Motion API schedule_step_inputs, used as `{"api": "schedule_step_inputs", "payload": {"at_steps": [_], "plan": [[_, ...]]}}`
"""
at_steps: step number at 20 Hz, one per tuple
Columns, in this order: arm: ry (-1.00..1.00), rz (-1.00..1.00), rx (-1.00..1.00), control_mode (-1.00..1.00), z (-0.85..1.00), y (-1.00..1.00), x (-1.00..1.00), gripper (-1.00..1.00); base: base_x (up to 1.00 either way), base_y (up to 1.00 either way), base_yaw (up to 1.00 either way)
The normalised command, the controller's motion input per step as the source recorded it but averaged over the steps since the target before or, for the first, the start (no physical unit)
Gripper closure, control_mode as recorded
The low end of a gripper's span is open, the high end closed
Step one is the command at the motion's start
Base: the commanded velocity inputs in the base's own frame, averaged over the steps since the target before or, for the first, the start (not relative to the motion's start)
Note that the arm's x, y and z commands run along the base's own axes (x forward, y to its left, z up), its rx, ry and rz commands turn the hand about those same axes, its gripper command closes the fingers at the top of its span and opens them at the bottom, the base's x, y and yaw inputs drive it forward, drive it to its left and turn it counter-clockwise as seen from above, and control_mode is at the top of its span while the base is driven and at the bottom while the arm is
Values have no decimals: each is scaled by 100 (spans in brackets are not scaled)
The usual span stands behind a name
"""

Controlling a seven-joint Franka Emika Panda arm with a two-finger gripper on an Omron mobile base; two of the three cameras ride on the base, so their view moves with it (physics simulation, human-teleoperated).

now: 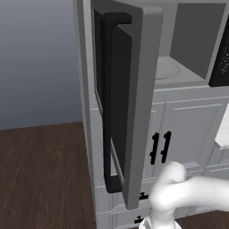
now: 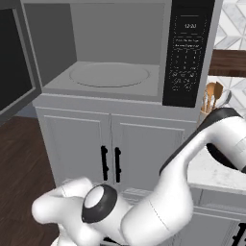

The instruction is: Open the microwave, place the bowl with waffle inside the microwave, then close the microwave door and turn it on.

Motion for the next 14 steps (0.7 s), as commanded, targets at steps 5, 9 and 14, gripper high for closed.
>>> {"api": "schedule_step_inputs", "payload": {"at_steps": [5, 9, 14], "plan": [[-16, -8, -14, -100, 45, 100, -60, 100, 0, 0, 0], [-8, -3, -13, -100, 38, 100, -63, 100, 0, 0, 0], [-8, 0, -11, -100, 37, 100, -8, 100, 0, 0, 0]]}}
